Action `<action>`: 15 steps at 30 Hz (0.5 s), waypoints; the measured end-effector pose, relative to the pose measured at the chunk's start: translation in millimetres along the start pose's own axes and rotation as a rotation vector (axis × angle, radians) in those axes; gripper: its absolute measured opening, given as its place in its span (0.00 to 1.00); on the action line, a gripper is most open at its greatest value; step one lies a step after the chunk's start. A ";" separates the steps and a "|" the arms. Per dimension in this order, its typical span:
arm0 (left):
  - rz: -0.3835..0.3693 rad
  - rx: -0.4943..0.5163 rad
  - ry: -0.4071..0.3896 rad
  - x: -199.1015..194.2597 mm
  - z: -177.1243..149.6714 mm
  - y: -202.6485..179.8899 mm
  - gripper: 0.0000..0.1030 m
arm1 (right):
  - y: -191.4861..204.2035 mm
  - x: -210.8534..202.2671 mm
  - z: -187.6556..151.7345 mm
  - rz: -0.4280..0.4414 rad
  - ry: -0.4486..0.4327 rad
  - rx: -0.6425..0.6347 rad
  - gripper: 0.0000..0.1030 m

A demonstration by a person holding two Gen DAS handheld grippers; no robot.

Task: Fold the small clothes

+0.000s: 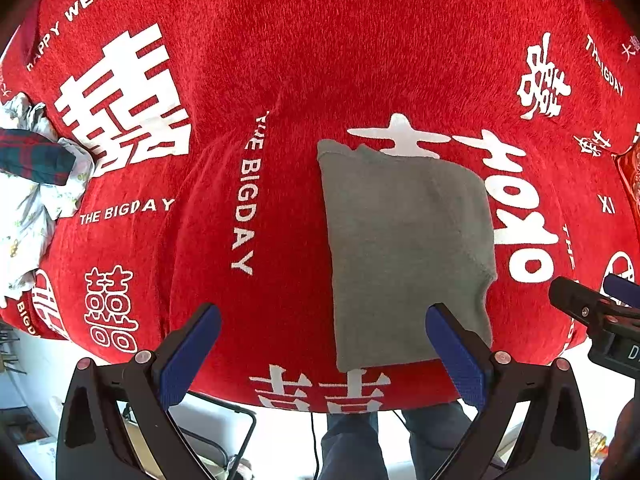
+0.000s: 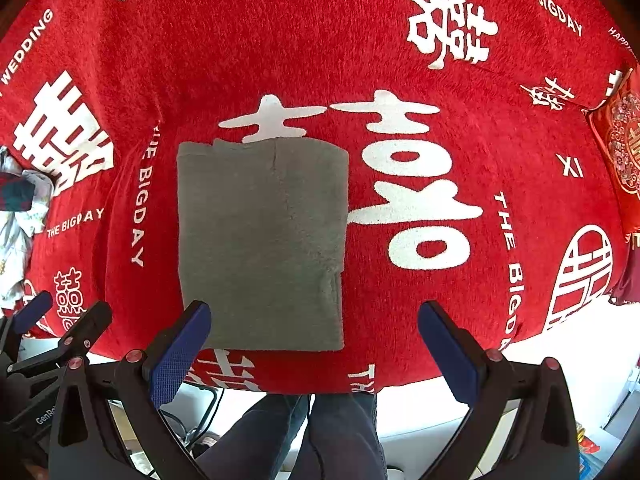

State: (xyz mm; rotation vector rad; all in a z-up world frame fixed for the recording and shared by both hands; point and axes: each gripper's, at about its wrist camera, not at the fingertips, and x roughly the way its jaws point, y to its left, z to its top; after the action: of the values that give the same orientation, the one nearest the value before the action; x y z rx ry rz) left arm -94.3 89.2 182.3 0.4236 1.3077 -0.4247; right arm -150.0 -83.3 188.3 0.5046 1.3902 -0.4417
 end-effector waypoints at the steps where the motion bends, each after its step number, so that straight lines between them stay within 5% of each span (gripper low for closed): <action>1: 0.000 0.001 -0.001 0.0 0.0 -0.5 1.00 | -0.2 0.0 -0.4 0.000 -0.001 0.001 1.00; 15: 0.001 -0.002 0.001 0.1 -0.5 0.1 1.00 | 1.0 -0.4 1.3 0.000 0.000 -0.003 1.00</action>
State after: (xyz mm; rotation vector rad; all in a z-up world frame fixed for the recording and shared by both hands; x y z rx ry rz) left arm -94.6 89.5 182.2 0.4228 1.3089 -0.4226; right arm -148.4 -83.2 188.9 0.5020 1.3910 -0.4391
